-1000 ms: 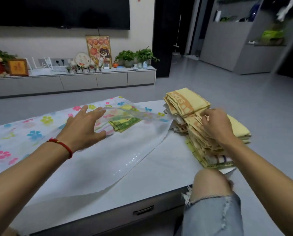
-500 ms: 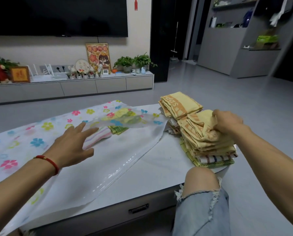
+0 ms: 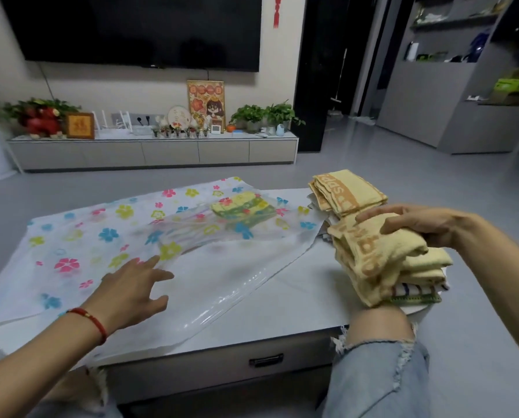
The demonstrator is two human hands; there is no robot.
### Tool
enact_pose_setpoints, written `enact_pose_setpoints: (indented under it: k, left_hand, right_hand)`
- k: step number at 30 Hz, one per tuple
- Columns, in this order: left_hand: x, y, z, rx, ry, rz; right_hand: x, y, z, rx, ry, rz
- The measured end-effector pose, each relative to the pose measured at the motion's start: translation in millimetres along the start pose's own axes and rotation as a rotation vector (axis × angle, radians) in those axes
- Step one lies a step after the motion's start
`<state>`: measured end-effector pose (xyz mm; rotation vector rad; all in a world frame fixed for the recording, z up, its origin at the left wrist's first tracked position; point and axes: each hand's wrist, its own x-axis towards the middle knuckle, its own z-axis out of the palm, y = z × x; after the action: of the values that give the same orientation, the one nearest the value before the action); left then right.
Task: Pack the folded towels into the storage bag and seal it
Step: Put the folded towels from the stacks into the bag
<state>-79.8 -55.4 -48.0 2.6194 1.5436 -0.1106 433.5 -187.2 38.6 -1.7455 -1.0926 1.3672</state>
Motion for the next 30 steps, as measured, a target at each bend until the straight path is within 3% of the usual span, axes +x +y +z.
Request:
enact_pose_setpoints:
  k: [9,11,17,21,23,25,28,30]
  left_hand:
    - [8,-20,-73,0.118,0.008,0.07]
    - [9,-28,-85,0.087,-0.037,0.109]
    - [3,-38,-95,0.026,-0.01,0.294]
    - [2,-51,-105,-0.047,0.054,0.337]
    - [3,-57,-107,-0.041,0.055,0.344]
    - [2,-62,-105,-0.029,0.038,0.323]
    - [-1,-63,-100,-0.03,0.021,0.324]
    - [-3,-62,-96,-0.03,0.017,0.335]
  right_hand:
    - [77,-27,179,0.063,-0.524,-0.134]
    - [105,-41,224,0.156,-0.502,-0.196]
    - [197,-86,367,0.592,-0.127,-0.186]
    - [224,-93,443,0.993,-0.172,-0.245]
    - [225,-78,469,0.862,-0.206,-0.203]
    - [228,-57,487,0.566,-0.241,-0.131]
    - [235,-38,499,0.192,-0.082,-0.18]
    - [235,-39,506,0.18,0.021,-0.211]
